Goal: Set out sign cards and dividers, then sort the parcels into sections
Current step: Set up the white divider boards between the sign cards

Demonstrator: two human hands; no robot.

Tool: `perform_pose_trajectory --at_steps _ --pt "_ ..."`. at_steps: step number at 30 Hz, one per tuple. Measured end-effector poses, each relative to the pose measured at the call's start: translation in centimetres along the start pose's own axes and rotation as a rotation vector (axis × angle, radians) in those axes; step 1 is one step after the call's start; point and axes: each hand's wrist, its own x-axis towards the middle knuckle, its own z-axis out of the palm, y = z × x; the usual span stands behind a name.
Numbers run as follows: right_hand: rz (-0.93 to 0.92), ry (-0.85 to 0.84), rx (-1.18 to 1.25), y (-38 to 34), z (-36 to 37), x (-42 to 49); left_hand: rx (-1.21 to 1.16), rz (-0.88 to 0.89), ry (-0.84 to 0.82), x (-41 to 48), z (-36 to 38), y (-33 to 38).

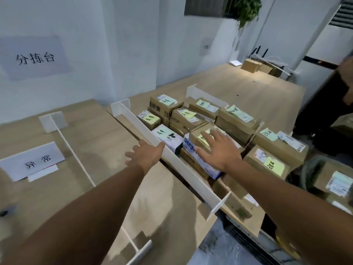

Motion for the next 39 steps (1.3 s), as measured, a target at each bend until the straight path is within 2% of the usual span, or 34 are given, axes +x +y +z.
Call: perform_pose_trajectory --at_steps 10,16,20,25,30,34,39 --pt "-0.376 0.028 0.058 6.5 4.1 14.9 -0.110 -0.437 0.151 5.4 11.5 7.0" --pt "-0.555 -0.023 0.091 9.1 5.7 18.5 -0.140 -0.606 0.192 4.9 18.2 11.0" --pt "-0.592 -0.023 0.130 10.9 6.4 20.2 -0.116 -0.692 0.214 5.4 20.8 11.9" --pt "-0.586 -0.031 0.235 13.5 8.1 21.0 -0.095 -0.721 0.192 6.9 24.7 12.1" --pt "-0.663 0.024 0.251 15.1 10.1 21.4 -0.033 -0.550 0.252 7.3 28.3 10.3" --pt "-0.742 0.057 0.241 15.9 10.2 21.0 -0.026 -0.538 0.309 6.3 26.3 10.5" --pt "-0.766 0.039 0.206 13.2 7.1 21.8 -0.005 -0.523 0.418 3.2 19.6 9.9"
